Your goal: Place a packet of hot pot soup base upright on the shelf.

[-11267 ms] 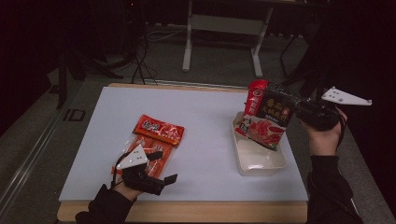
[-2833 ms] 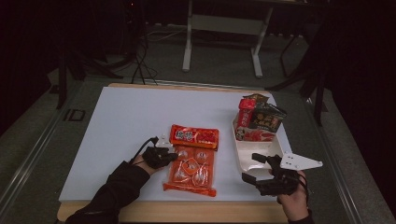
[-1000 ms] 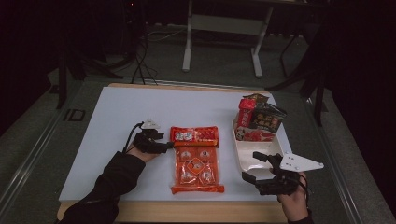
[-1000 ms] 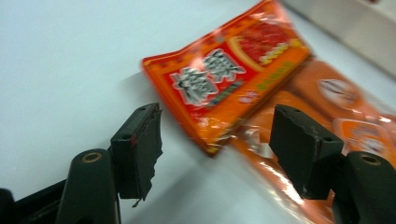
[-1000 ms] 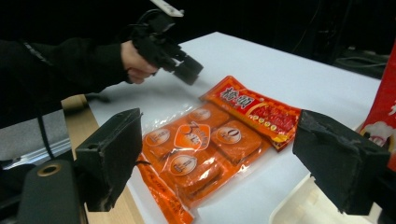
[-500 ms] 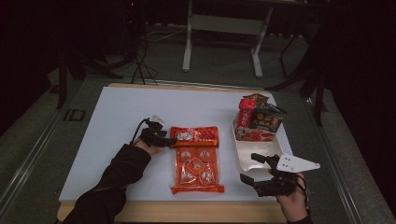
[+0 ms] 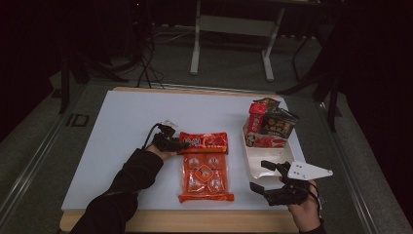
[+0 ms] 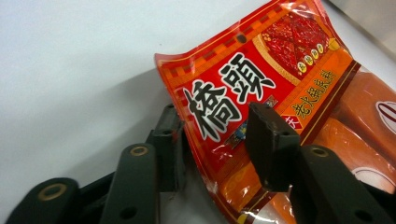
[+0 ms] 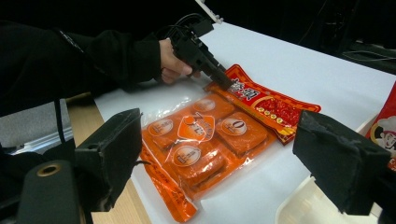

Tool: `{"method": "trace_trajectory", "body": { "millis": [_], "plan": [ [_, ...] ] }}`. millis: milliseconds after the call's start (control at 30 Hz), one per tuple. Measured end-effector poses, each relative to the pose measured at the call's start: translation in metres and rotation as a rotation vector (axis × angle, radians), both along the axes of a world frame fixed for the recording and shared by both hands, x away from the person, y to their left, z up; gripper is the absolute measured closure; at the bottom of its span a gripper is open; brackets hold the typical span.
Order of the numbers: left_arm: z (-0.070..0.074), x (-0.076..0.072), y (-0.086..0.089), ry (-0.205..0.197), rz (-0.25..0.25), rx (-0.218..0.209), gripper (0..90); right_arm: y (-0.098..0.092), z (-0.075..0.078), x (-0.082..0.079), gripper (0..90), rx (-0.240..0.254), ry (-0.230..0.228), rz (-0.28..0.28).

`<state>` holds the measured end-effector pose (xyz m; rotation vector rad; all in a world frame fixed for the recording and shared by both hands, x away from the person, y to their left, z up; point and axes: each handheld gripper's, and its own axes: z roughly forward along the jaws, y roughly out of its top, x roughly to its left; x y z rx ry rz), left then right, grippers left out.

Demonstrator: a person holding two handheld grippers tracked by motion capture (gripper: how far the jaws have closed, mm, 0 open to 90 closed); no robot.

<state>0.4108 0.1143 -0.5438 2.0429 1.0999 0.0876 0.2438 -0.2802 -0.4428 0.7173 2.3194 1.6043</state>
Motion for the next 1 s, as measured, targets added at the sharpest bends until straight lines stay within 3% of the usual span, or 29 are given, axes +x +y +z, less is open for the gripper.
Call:
{"method": "trace_trajectory", "body": {
  "millis": [233, 433, 467, 633, 833, 933, 1000],
  "plan": [
    [0.001, 0.0, -0.006, 0.01, 0.0, 0.01, 66.9, 0.0, 0.0, 0.001, 15.6, 0.002, 0.004, 0.002],
    [0.002, -0.002, -0.012, 0.016, -0.041, 0.008, 82.8, 0.001, -0.001, 0.001, 15.6, 0.002, 0.006, 0.005],
    [0.004, -0.003, -0.013, 0.0, -0.045, 0.022, 87.8, 0.001, -0.001, 0.001, 15.6, 0.001, 0.006, 0.005],
    [0.009, -0.008, -0.016, -0.035, -0.036, 0.051, 89.3, 0.001, -0.001, 0.002, 15.7, 0.001, 0.005, 0.003],
    [0.023, -0.017, -0.013, -0.098, -0.036, 0.019, 89.5, 0.0, 0.001, 0.001, 16.0, 0.021, -0.002, -0.008],
    [0.034, -0.022, -0.009, -0.118, -0.039, -0.018, 89.7, -0.002, 0.003, 0.001, 16.3, 0.025, -0.035, -0.022],
    [0.038, -0.024, -0.009, -0.125, -0.042, -0.021, 89.7, -0.003, 0.004, 0.001, 16.3, 0.027, -0.045, -0.026]
  ]
}}
